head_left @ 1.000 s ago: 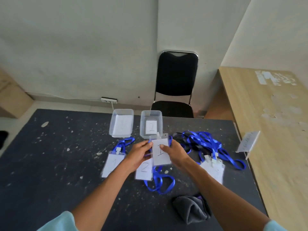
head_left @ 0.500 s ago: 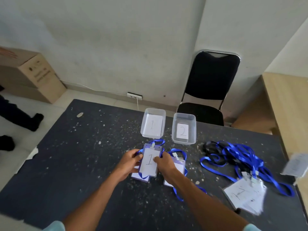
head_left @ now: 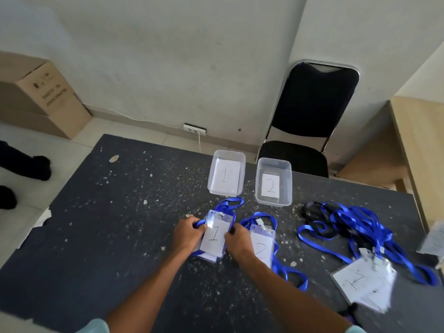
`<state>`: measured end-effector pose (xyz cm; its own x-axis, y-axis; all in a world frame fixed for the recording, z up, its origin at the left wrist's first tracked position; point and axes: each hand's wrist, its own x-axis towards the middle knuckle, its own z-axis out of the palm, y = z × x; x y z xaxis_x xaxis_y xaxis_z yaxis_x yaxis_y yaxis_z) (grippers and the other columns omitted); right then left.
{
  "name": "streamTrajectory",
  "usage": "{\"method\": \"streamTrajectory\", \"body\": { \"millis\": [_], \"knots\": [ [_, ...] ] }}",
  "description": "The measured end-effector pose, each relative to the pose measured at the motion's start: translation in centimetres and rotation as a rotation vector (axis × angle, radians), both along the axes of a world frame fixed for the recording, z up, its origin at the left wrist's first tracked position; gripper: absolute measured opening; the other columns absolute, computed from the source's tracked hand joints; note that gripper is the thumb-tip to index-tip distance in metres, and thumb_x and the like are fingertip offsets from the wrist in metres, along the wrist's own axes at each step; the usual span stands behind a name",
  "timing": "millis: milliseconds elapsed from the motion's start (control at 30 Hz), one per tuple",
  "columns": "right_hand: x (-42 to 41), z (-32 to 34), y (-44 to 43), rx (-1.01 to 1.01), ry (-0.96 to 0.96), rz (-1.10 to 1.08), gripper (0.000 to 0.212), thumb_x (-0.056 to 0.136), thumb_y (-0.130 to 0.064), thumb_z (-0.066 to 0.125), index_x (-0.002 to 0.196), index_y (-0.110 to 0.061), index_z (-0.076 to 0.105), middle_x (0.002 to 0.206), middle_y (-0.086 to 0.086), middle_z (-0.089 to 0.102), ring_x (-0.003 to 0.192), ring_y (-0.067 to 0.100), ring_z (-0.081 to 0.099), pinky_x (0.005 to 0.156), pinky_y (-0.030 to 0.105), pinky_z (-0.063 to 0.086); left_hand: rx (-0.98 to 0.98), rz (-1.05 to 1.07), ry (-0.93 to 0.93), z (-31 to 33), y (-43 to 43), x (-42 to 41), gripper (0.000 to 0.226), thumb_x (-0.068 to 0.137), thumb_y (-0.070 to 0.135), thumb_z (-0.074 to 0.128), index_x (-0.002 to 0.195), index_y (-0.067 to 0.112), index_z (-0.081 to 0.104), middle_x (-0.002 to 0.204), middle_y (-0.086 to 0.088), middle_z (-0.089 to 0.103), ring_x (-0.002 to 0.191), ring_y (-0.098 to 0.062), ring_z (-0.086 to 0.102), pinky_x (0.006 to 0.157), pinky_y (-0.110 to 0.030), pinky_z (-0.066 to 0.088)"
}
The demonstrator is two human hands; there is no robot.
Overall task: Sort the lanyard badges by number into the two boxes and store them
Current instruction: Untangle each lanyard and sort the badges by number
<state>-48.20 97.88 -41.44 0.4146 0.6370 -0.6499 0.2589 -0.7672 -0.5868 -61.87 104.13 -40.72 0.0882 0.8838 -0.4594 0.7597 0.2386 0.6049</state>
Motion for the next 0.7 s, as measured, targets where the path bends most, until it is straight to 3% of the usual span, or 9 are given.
{"method": "streamTrajectory", "body": {
  "millis": [200,300,400,500,600,700],
  "knots": [
    [-0.3,-0.5,-0.3,-0.041,-0.004,0.068,0.027,0.1,-0.018,0.051,0.125,-0.009,0.054,0.125,0.009,0.058,0.111,0.022,0.058,0.085,0.025,0.049,-0.023,-0.004,0.01,-0.1,-0.2,0.6,0.029,0.093,0.016,0.064,0.122,0.012,0.062,0.121,-0.006,0.066,0.096,-0.015,0.059,0.079,-0.024,0.043],
    [-0.6,-0.3,0.0,-0.045,-0.04,0.127,0.032,0.1,-0.021,0.051,0.13,-0.01,0.052,0.13,0.009,0.056,0.116,0.023,0.056,0.101,0.035,0.048,-0.029,0.001,0.006,0.0,-0.2,0.7,0.038,0.095,0.015,0.061,0.132,0.012,0.057,0.129,-0.006,0.063,0.11,-0.019,0.061,0.084,-0.025,0.046],
    [-0.5,-0.1,0.0,-0.067,-0.04,0.142,0.035,0.099,-0.024,0.051,0.131,-0.009,0.052,0.132,0.011,0.055,0.118,0.026,0.055,0.104,0.04,0.046,-0.031,-0.006,0.008,-0.2,-0.1,0.4,0.041,0.095,0.015,0.059,0.136,0.013,0.055,0.133,-0.006,0.061,0.113,-0.02,0.061,0.087,-0.027,0.048],
    [-0.1,-0.1,-0.3,-0.061,-0.015,0.098,0.034,0.098,-0.021,0.053,0.13,-0.008,0.053,0.129,0.012,0.056,0.114,0.026,0.058,0.099,0.038,0.05,-0.018,0.0,0.02,-0.2,-0.2,0.2,0.044,0.095,0.016,0.057,0.138,0.015,0.054,0.137,-0.005,0.06,0.116,-0.021,0.06,0.093,-0.031,0.048],
    [0.4,0.5,-0.8,-0.019,0.001,0.063,0.027,0.098,-0.014,0.051,0.123,-0.008,0.058,0.121,0.011,0.063,0.105,0.025,0.061,0.088,0.032,0.052,0.008,0.009,0.045,-0.1,-0.4,0.6,0.044,0.097,0.016,0.055,0.14,0.015,0.052,0.138,-0.006,0.057,0.119,-0.022,0.058,0.088,-0.027,0.045],
    [1.3,1.4,-1.7,0.057,0.012,-0.007,0.024,0.098,-0.011,0.048,0.12,-0.008,0.056,0.114,0.005,0.064,0.099,0.02,0.059,0.083,0.026,0.048,0.143,0.001,0.084,0.4,-1.0,1.6,0.04,0.094,0.017,0.058,0.134,0.016,0.055,0.133,-0.008,0.059,0.117,-0.024,0.057,0.091,-0.032,0.051]
  ]
}}
